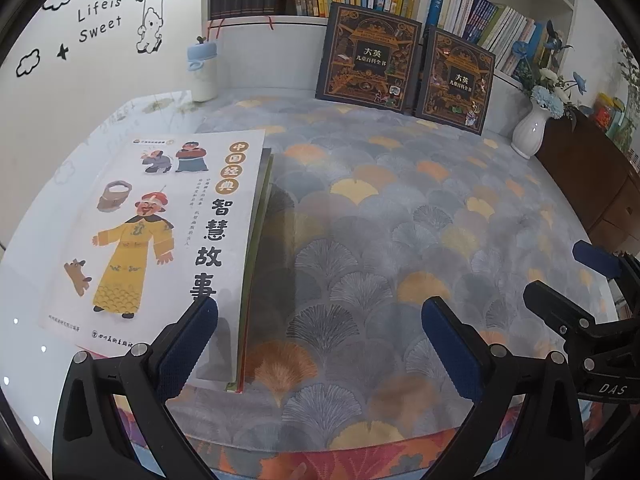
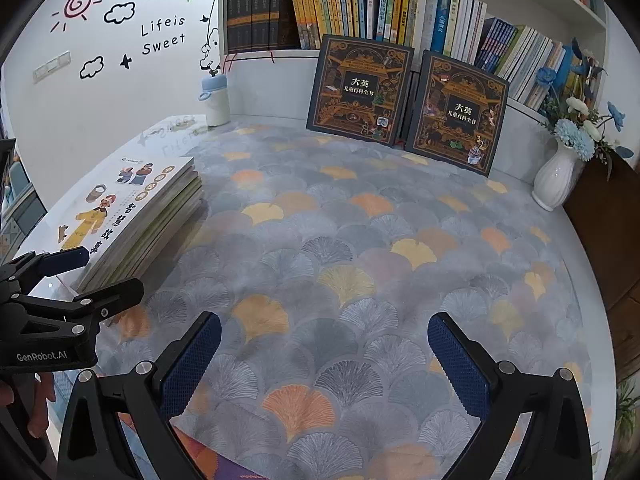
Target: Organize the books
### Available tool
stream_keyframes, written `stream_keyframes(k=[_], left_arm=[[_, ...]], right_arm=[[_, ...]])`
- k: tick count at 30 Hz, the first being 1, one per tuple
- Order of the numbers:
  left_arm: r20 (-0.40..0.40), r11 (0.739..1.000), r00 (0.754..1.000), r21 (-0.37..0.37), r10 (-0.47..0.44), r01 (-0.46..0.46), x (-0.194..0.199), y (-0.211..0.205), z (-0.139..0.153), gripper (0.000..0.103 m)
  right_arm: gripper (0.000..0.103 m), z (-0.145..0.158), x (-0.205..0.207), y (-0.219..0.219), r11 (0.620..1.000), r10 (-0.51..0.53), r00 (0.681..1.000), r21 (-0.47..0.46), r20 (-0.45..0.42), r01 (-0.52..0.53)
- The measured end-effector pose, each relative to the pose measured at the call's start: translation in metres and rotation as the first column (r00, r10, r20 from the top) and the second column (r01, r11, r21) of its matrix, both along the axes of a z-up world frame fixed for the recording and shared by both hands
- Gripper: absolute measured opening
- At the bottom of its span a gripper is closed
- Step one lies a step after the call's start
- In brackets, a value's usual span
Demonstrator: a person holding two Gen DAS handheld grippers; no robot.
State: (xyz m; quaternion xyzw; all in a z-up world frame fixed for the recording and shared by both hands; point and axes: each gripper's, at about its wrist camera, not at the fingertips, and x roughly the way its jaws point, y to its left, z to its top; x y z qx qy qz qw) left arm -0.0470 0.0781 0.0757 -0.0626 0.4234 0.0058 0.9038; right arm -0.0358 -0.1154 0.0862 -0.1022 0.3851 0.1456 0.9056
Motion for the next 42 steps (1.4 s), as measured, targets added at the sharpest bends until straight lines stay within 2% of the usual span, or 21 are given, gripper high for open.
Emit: stream_keyframes(k=[11, 24, 31, 37, 42], left_arm=[[0.01, 1.0, 1.0, -0.002, 0.0, 0.0, 0.001, 0.001, 0.002, 0.102], [0.038, 0.999, 0.998, 0.013, -0.047, 0.046, 0.01, -0.002, 0.012, 0.102], [0.067, 0.999, 0.996, 0.001, -0.052, 0.052, 0.008, -0.001, 0.015, 0.102], [0.079, 0.999, 0.996, -0.008, -0.035, 0.035, 0.008, 0.006, 0.017, 0.102], [0.079, 1.0, 0.997, -0.019, -0.019, 0.021, 0.007, 0.009, 0.015, 0.102]], right_arm=[[0.103, 0.001, -0.002, 0.0, 1.0, -0.005, 1.0, 0.005, 0.012, 0.005], [0.103, 0.011, -0.004, -0.01, 0.999, -0.047, 0.998, 0.014, 0.033, 0.047], [0.103, 0.019, -0.01, -0.004, 1.0, -0.024, 0.997, 0.021, 0.07, 0.023], [0.103, 0.032, -0.023, 0.004, 0.997, 0.034, 0.988, 0.07, 0.148, -0.045], [0.103, 0.031, -0.021, 0.005, 0.997, 0.026, 0.989, 0.068, 0.143, -0.037]])
